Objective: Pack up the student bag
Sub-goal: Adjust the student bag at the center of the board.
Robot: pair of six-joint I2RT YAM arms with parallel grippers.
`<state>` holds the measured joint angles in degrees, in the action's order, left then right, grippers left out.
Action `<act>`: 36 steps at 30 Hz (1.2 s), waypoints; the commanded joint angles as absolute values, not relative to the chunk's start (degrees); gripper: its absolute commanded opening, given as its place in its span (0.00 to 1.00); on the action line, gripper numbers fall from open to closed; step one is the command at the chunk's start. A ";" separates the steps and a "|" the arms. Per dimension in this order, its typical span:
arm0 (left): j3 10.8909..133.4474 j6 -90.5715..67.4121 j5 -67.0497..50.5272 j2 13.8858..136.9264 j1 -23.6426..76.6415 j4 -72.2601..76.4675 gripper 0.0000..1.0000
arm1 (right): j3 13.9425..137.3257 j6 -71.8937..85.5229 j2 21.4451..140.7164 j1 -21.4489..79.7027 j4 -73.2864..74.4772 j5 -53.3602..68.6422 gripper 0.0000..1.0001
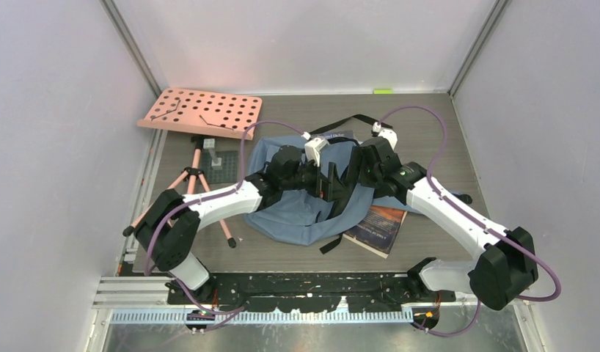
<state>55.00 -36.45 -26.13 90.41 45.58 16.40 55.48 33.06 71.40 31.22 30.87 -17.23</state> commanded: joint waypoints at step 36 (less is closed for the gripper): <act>60.74 -25.45 -13.26 61.70 27.60 -16.67 0.00 | 59.86 29.28 77.89 5.24 30.96 6.25 0.91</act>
